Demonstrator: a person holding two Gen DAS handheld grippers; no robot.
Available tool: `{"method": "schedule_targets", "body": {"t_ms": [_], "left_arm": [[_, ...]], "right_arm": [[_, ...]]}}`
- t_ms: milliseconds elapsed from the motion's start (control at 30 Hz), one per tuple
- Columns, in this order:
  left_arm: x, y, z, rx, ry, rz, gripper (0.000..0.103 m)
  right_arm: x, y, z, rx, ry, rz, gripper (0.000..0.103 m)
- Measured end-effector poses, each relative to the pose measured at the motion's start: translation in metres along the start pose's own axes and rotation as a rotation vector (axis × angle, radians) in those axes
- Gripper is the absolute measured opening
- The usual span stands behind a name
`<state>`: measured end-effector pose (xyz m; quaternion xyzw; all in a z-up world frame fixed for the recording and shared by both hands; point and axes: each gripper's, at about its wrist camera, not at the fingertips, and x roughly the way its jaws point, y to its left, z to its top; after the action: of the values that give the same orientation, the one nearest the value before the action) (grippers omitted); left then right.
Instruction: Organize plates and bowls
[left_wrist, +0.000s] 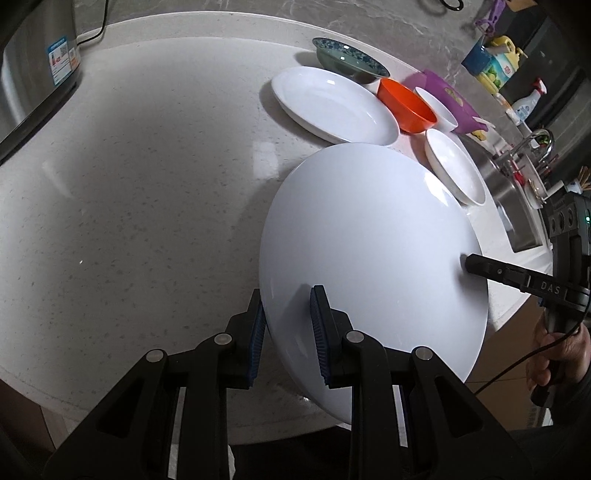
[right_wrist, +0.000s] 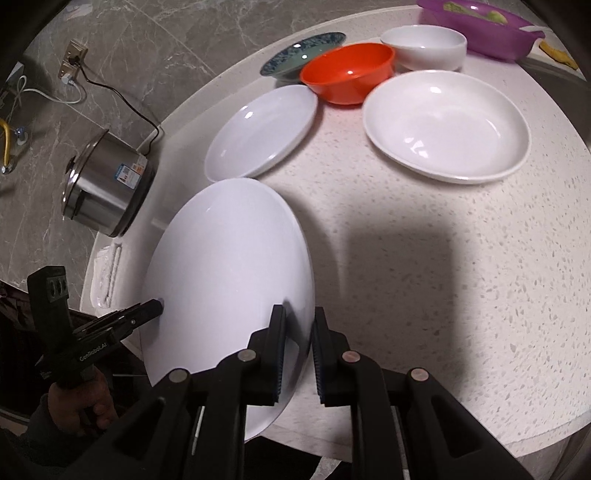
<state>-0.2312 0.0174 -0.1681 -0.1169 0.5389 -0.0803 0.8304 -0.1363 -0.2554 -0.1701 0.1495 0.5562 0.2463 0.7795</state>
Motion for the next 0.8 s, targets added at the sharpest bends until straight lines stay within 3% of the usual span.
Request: {"method": "schedule_targets", "body": {"t_ms": [467, 700, 800], "left_arm": [[0.022, -0.002, 0.014, 0.017, -0.003, -0.009, 0.022], [0.01, 0.009, 0.014, -0.017, -0.011, -0.033, 0.026], [-0.013, 0.024, 0.021, -0.062, -0.059, -0.041, 0.044]], "right_arm": [[0.013, -0.015, 0.006, -0.021, 0.008, -0.015, 0.017], [0.012, -0.011, 0.005, -0.052, 0.002, -0.007, 0.023], [-0.003, -0.012, 0.002, -0.048, -0.068, 0.018, 0.032]]}}
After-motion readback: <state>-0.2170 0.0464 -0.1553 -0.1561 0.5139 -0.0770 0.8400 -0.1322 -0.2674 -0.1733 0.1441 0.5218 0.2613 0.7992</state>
